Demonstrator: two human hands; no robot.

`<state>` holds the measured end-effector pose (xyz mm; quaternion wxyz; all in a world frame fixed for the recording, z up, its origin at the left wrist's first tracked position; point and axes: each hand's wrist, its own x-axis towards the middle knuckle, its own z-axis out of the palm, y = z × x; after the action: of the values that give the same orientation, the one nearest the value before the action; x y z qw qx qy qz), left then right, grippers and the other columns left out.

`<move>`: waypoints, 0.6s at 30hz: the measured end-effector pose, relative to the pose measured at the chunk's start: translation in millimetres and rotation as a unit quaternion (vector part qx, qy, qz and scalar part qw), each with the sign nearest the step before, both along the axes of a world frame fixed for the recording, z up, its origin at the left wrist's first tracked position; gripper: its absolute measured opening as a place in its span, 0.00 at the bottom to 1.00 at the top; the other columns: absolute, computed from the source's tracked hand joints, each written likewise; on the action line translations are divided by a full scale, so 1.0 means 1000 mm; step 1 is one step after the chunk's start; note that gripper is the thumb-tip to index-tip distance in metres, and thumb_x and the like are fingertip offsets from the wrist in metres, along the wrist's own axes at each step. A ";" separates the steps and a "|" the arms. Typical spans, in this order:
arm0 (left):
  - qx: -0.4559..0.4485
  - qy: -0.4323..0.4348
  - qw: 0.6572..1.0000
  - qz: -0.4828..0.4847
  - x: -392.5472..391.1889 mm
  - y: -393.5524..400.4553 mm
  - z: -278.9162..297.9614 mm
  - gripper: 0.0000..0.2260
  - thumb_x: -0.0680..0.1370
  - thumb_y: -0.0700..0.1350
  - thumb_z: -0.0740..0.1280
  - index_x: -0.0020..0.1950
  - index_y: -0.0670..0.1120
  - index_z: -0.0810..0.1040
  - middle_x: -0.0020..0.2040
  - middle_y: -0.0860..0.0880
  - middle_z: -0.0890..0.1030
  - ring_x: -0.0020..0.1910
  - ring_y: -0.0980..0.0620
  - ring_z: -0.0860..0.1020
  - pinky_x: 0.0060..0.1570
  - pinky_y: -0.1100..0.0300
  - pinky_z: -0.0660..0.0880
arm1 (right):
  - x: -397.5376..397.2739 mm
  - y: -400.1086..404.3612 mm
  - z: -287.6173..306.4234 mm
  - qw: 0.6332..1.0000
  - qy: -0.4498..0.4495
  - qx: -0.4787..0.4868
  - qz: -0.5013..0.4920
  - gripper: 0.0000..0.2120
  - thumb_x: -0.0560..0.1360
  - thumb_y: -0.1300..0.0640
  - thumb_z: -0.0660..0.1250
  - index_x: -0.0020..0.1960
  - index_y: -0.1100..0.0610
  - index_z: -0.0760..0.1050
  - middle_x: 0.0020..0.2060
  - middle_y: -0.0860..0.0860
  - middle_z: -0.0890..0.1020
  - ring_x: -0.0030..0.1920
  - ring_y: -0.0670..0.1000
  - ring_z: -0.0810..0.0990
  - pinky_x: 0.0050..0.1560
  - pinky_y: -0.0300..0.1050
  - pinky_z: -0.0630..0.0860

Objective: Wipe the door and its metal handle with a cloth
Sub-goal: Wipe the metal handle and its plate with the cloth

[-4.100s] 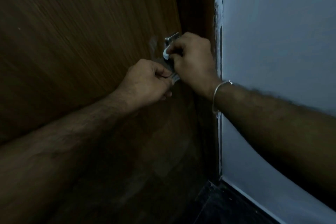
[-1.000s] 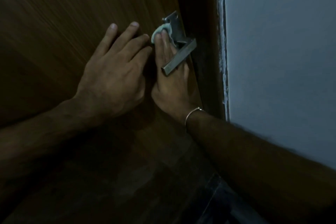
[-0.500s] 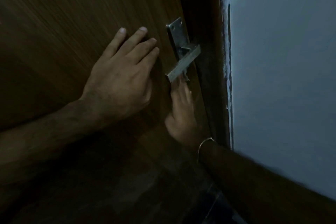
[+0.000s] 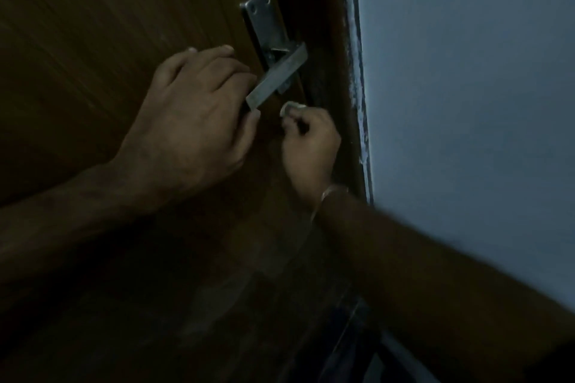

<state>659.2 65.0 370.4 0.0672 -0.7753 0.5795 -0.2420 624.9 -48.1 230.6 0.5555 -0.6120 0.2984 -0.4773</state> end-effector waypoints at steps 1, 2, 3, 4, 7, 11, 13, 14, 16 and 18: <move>0.003 0.022 1.000 0.009 -0.002 -0.005 0.001 0.21 0.79 0.52 0.59 0.69 0.44 0.74 0.65 0.43 0.77 0.68 0.43 0.71 0.66 0.42 0.64 | 0.002 -0.011 0.006 0.998 -0.021 0.058 -0.001 0.10 0.78 0.62 0.66 0.56 0.53 0.78 0.59 0.50 0.78 0.54 0.42 0.76 0.61 0.43 0.77; 0.003 0.044 0.999 0.017 -0.004 -0.010 0.003 0.22 0.78 0.52 0.60 0.70 0.44 0.73 0.64 0.43 0.77 0.65 0.42 0.73 0.62 0.42 0.67 | 0.004 -0.018 0.016 0.993 -0.050 0.105 -0.014 0.10 0.77 0.62 0.67 0.56 0.53 0.79 0.57 0.50 0.79 0.52 0.42 0.78 0.58 0.44 0.79; -0.003 0.068 0.997 0.023 -0.007 -0.014 0.004 0.23 0.78 0.51 0.61 0.71 0.44 0.72 0.65 0.43 0.77 0.64 0.42 0.74 0.60 0.43 0.69 | 0.005 -0.022 0.027 0.988 -0.080 0.125 -0.032 0.10 0.77 0.62 0.68 0.57 0.54 0.79 0.57 0.51 0.80 0.52 0.43 0.79 0.56 0.42 0.80; -0.011 0.094 0.995 0.028 -0.009 -0.016 0.006 0.23 0.78 0.49 0.62 0.72 0.45 0.71 0.65 0.43 0.77 0.63 0.43 0.74 0.61 0.45 0.71 | 0.007 -0.022 0.037 0.987 -0.102 0.114 -0.047 0.11 0.76 0.63 0.68 0.58 0.56 0.79 0.56 0.51 0.80 0.52 0.43 0.79 0.55 0.38 0.79; -0.005 0.126 0.991 0.046 -0.014 -0.020 0.008 0.22 0.79 0.47 0.64 0.74 0.46 0.69 0.66 0.45 0.76 0.63 0.47 0.75 0.60 0.53 0.71 | 0.006 -0.016 0.047 0.996 -0.074 -0.003 -0.056 0.08 0.76 0.68 0.65 0.53 0.62 0.79 0.53 0.51 0.78 0.49 0.44 0.76 0.49 0.27 0.75; 0.004 0.139 0.989 0.050 -0.012 -0.022 0.014 0.19 0.78 0.46 0.66 0.70 0.47 0.73 0.62 0.46 0.78 0.58 0.49 0.76 0.54 0.55 0.73 | 0.002 -0.022 0.051 0.997 -0.049 0.035 -0.043 0.10 0.77 0.67 0.65 0.55 0.60 0.79 0.55 0.52 0.79 0.47 0.41 0.74 0.44 0.22 0.72; 0.002 0.146 0.988 0.051 -0.010 -0.023 0.015 0.18 0.78 0.46 0.67 0.67 0.47 0.74 0.60 0.47 0.79 0.55 0.50 0.77 0.50 0.57 0.73 | -0.002 -0.016 0.051 0.998 -0.053 0.042 -0.017 0.10 0.76 0.66 0.66 0.56 0.59 0.79 0.55 0.51 0.80 0.50 0.44 0.78 0.46 0.26 0.75; 0.003 0.148 0.988 0.049 -0.009 -0.024 0.015 0.17 0.78 0.46 0.67 0.66 0.47 0.75 0.59 0.47 0.79 0.53 0.52 0.76 0.47 0.59 0.72 | -0.003 -0.015 0.052 0.997 -0.061 0.051 -0.004 0.10 0.76 0.66 0.66 0.57 0.59 0.80 0.54 0.51 0.81 0.50 0.45 0.79 0.48 0.30 0.78; 0.004 0.151 0.988 0.039 -0.008 -0.023 0.016 0.16 0.78 0.46 0.68 0.65 0.47 0.76 0.56 0.47 0.80 0.49 0.54 0.75 0.43 0.62 0.70 | -0.004 -0.015 0.056 0.990 -0.086 0.114 0.016 0.11 0.76 0.66 0.67 0.57 0.58 0.80 0.48 0.49 0.82 0.47 0.45 0.81 0.48 0.38 0.81; 0.003 0.154 0.988 0.029 -0.008 -0.024 0.017 0.16 0.77 0.46 0.69 0.65 0.46 0.77 0.56 0.46 0.81 0.48 0.55 0.74 0.42 0.63 0.69 | -0.005 -0.014 0.061 0.975 -0.121 0.185 0.035 0.12 0.75 0.67 0.67 0.56 0.58 0.79 0.45 0.47 0.83 0.46 0.44 0.82 0.48 0.41 0.82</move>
<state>651.6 41.1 387.5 -0.0134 -0.8193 0.5613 -0.1161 620.0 -62.2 291.3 0.7079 -0.4461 0.2904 -0.4642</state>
